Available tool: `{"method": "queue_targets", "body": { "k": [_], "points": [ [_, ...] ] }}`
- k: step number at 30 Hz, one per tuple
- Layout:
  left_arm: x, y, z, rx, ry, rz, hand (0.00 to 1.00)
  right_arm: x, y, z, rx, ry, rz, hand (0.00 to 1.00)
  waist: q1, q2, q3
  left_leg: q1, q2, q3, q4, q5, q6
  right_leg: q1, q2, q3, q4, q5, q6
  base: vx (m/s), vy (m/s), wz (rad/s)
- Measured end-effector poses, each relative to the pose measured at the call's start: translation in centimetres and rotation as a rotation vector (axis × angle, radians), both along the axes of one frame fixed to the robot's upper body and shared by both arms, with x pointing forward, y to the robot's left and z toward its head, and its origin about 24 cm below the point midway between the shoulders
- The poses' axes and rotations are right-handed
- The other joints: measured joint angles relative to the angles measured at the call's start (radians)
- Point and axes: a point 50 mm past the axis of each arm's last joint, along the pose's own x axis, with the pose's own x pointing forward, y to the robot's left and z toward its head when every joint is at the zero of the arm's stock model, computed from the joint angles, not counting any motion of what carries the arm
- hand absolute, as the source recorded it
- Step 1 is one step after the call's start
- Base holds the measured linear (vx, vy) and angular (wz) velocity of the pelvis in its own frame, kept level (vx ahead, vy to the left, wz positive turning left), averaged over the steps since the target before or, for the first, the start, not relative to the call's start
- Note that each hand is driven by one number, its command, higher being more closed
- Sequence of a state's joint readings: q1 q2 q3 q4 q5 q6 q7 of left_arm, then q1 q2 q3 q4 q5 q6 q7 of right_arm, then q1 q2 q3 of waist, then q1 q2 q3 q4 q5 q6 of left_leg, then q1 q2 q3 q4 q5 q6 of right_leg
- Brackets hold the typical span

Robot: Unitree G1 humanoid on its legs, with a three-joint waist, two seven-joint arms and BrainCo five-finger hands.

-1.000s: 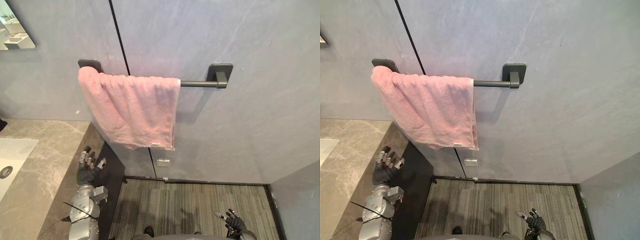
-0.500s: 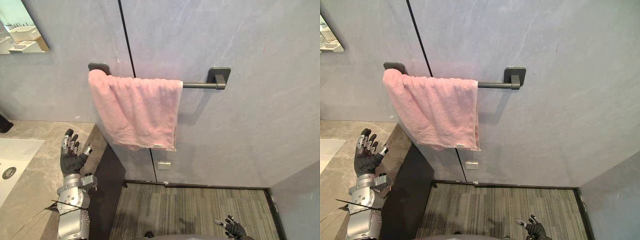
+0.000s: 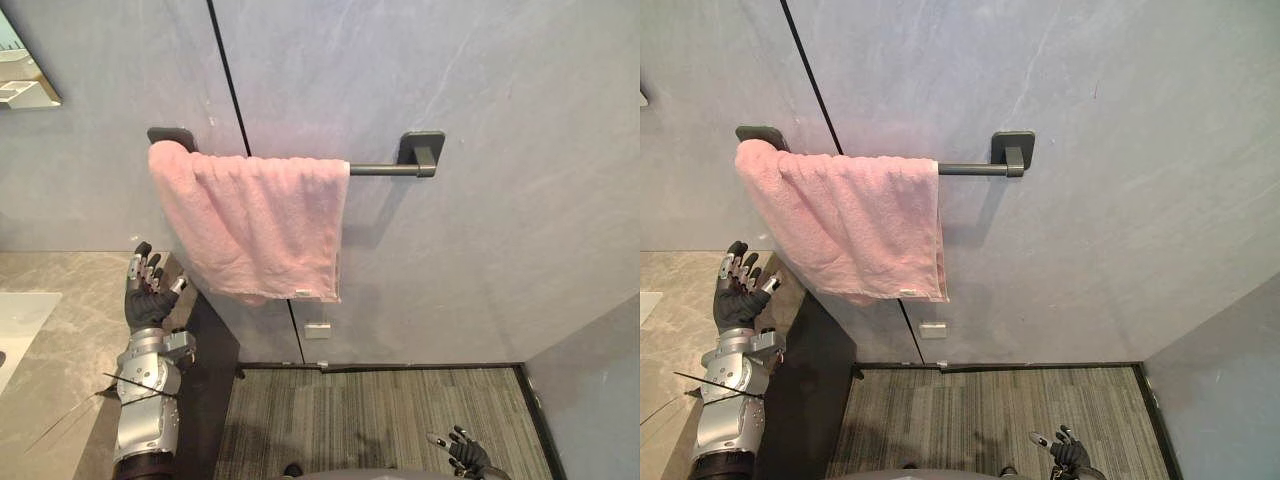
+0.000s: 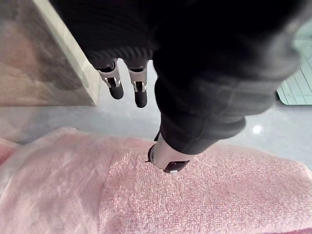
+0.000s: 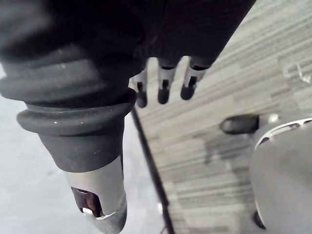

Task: Organize washtable

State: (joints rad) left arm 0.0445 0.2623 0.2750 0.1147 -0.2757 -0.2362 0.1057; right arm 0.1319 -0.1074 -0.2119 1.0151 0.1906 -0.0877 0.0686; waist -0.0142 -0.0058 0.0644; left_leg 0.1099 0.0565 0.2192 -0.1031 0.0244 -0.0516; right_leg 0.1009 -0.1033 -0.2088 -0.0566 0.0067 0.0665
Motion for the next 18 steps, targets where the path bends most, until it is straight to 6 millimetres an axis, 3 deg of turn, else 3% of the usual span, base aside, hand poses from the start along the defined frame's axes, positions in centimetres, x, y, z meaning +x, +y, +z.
{"method": "queue_targets", "body": {
  "k": [4,7,18],
  "points": [
    [0.6,0.2,-0.4,-0.018,0.021,-0.020,0.00,-0.5,-0.1,-0.1,0.000,0.012,-0.011,0.00,-0.005,-0.005,0.000,0.004,-0.001,0.009,0.000,-0.004,0.000,-0.003,0.000,0.018,-0.002,0.003,0.000,-0.02,-0.006,-0.14],
    [0.7,0.4,-0.4,-0.002,0.037,-0.033,0.00,-0.8,-0.1,-0.2,0.003,0.024,-0.012,0.00,-0.027,-0.011,0.001,0.003,-0.001,0.021,0.000,-0.006,0.000,-0.004,0.000,0.021,-0.005,0.005,0.002,0.00,-0.012,-0.06],
    [1.9,2.1,-0.5,0.015,0.095,-0.021,0.00,-0.7,-0.1,0.0,-0.002,0.013,-0.005,0.00,-0.025,-0.012,0.001,0.004,0.000,0.052,0.000,-0.011,-0.002,-0.014,0.003,0.049,-0.014,0.016,0.002,-0.01,-0.019,-0.08]
  ]
}}
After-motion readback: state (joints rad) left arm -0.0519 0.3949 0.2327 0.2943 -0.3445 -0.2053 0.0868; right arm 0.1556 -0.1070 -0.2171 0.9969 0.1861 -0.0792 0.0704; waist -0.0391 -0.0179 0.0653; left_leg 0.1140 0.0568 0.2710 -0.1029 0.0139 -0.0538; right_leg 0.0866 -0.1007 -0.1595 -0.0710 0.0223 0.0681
